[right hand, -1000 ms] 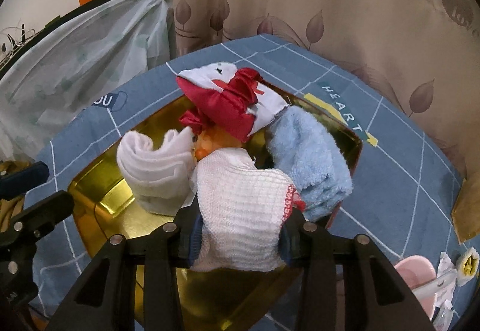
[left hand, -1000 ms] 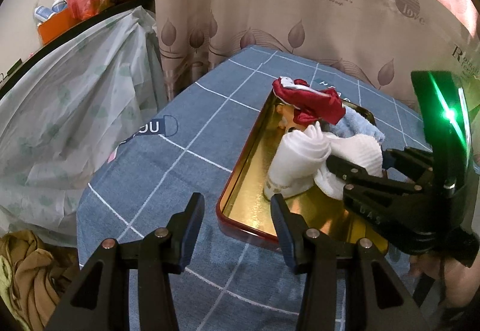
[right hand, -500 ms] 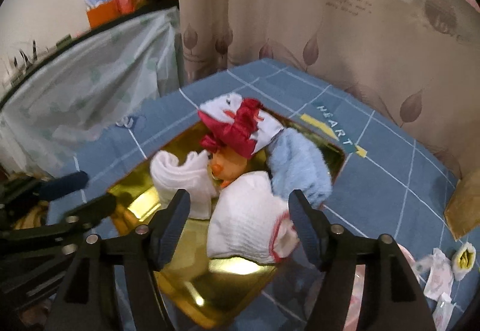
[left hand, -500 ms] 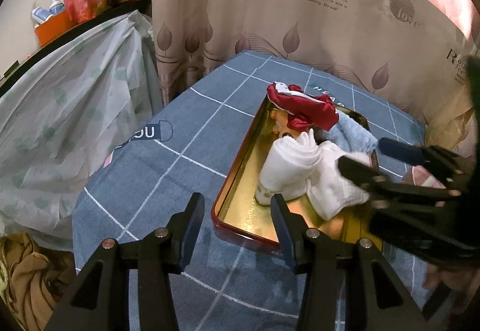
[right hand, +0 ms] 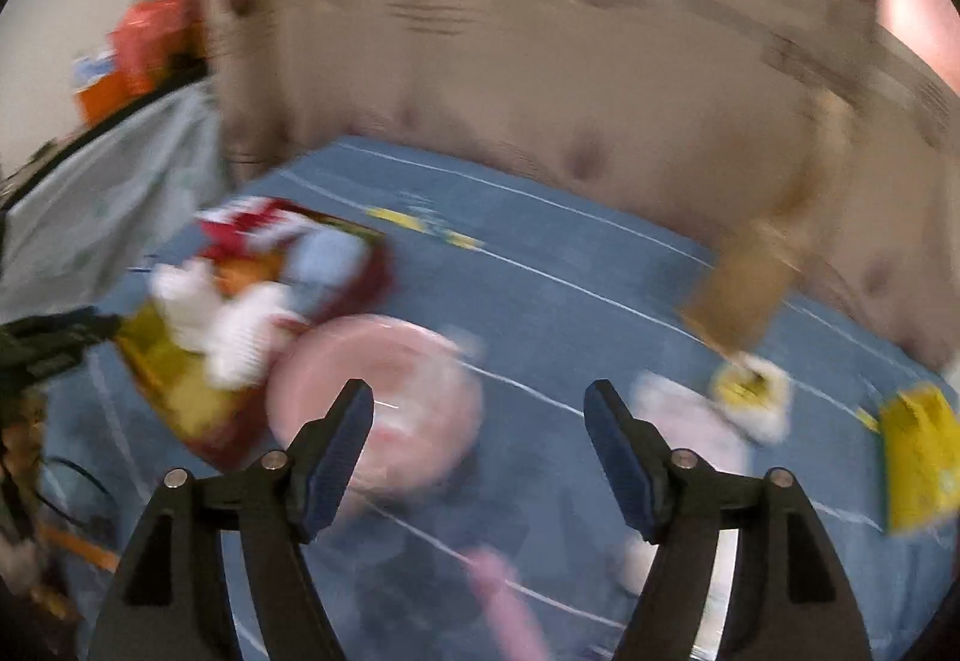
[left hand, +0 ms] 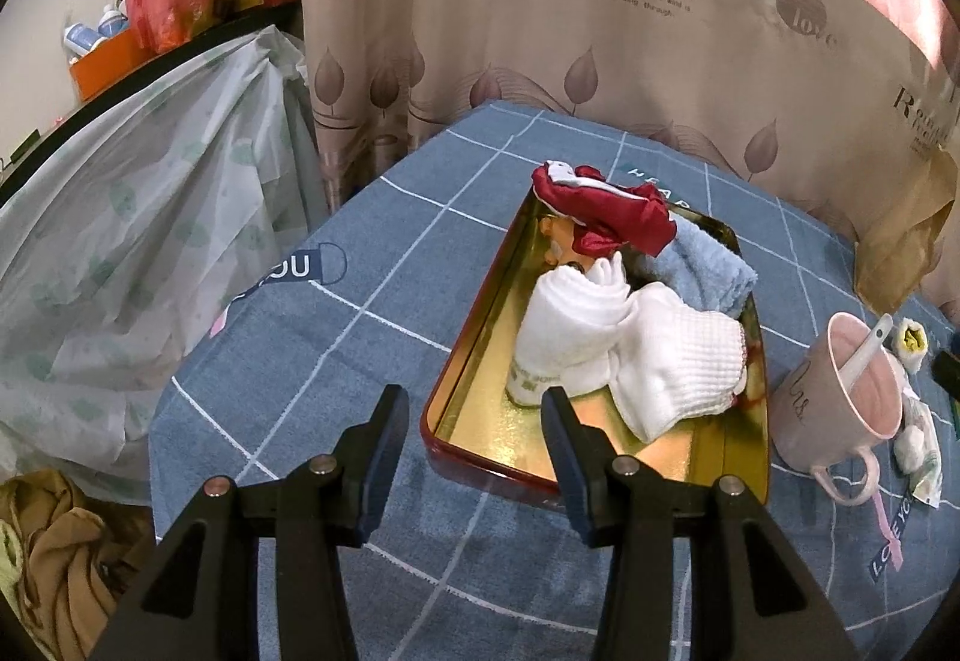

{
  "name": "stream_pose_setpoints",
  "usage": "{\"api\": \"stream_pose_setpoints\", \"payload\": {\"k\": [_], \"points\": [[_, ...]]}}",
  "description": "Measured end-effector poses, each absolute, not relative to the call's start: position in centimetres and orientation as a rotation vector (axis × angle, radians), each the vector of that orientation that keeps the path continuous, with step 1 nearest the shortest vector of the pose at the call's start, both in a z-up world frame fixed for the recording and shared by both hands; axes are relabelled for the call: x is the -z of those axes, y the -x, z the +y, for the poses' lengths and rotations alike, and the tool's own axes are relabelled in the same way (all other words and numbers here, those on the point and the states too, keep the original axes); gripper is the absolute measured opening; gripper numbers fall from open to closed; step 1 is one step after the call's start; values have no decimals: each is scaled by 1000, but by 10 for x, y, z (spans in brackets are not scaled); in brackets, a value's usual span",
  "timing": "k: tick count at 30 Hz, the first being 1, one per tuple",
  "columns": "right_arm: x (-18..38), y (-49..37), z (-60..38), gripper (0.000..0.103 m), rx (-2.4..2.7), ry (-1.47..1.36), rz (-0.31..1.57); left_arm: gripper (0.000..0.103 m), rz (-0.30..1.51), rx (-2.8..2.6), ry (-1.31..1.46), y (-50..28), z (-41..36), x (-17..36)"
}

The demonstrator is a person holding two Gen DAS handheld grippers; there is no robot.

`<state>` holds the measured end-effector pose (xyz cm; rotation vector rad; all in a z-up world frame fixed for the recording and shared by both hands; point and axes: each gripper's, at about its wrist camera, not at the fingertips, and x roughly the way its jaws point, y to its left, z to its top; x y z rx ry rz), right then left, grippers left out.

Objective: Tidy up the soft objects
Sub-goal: 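Move the right gripper to the white-and-green wet-wipe packet and grasp it, then grasp the white cotton ball with the left gripper while the right holds the wipe packet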

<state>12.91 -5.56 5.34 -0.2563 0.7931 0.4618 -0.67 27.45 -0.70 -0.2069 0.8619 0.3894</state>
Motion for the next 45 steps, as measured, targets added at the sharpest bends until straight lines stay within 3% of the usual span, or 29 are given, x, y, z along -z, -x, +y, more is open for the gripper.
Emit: {"api": "stream_pose_setpoints", "payload": {"k": [11, 35, 39, 45], "points": [[-11, -153, -188, 78, -152, 160, 930, 47, 869, -388, 188, 5, 270, 8], [50, -176, -205, 87, -55, 224, 986, 47, 867, -381, 171, 2, 263, 9], [58, -181, -204, 85, -102, 221, 966, 47, 852, -372, 145, 2, 257, 5], [55, -185, -218, 61, -182, 155, 966, 47, 796, -295, 87, 6, 230, -14]]}}
